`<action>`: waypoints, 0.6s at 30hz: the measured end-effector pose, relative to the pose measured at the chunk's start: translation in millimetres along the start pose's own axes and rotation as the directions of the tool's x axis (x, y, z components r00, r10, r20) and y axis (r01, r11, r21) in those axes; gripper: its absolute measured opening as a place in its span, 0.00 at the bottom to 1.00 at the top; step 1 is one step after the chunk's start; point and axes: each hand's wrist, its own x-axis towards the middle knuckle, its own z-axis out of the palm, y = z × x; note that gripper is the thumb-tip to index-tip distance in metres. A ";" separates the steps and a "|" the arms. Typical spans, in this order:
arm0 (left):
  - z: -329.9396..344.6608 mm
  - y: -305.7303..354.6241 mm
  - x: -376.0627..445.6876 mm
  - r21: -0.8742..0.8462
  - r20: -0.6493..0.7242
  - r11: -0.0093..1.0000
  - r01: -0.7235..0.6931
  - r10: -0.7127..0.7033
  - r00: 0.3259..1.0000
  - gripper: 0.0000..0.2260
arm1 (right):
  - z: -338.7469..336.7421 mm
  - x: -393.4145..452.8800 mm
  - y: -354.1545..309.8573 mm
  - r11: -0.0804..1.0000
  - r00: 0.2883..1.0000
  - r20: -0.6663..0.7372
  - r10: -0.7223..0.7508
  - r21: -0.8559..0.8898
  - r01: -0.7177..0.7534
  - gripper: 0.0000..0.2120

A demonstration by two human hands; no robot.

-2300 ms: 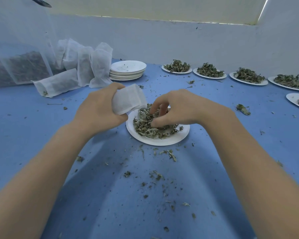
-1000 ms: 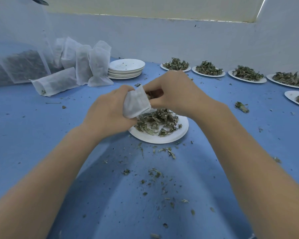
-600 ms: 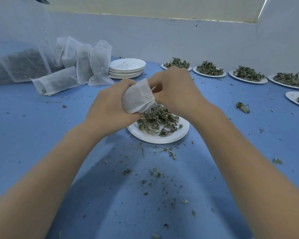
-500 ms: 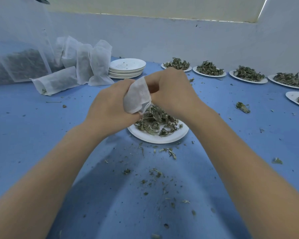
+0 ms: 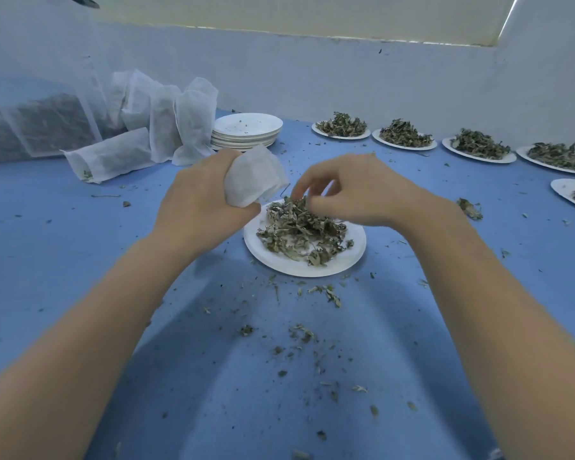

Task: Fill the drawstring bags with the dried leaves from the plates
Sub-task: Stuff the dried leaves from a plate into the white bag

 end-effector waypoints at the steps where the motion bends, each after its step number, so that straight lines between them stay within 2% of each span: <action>1: -0.4 -1.8 0.8 0.012 -0.006 1.000 0.015 -0.015 1.000 0.17 | 3.7 0.9 -0.6 0.999 0.997 0.081 0.002 -0.033 0.000 0.14; 6: -1.9 -4.3 2.2 0.027 0.003 0.999 0.043 -0.043 0.999 0.17 | 29.6 8.9 -11.7 0.975 0.970 0.233 -0.072 -0.186 0.117 0.25; 9: -2.9 -1.6 1.8 0.040 0.006 0.998 0.038 -0.038 0.999 0.21 | 34.6 11.3 -11.0 0.953 0.963 0.261 -0.062 -0.272 0.135 0.27; 14: -4.2 -2.6 1.7 0.025 0.004 0.998 0.052 -0.052 0.999 0.16 | 14.2 5.4 -8.7 0.979 0.973 0.231 -0.019 -0.195 0.066 0.21; 16: -3.9 -2.7 1.9 0.035 0.010 0.998 0.048 -0.049 0.999 0.16 | 5.4 1.9 -8.7 0.987 0.949 0.316 0.027 -0.161 0.026 0.18; 18: -3.8 -2.2 2.0 0.040 0.020 0.998 0.052 -0.053 0.998 0.16 | 2.3 -0.9 -8.7 0.991 0.895 0.434 0.104 -0.121 -0.056 0.20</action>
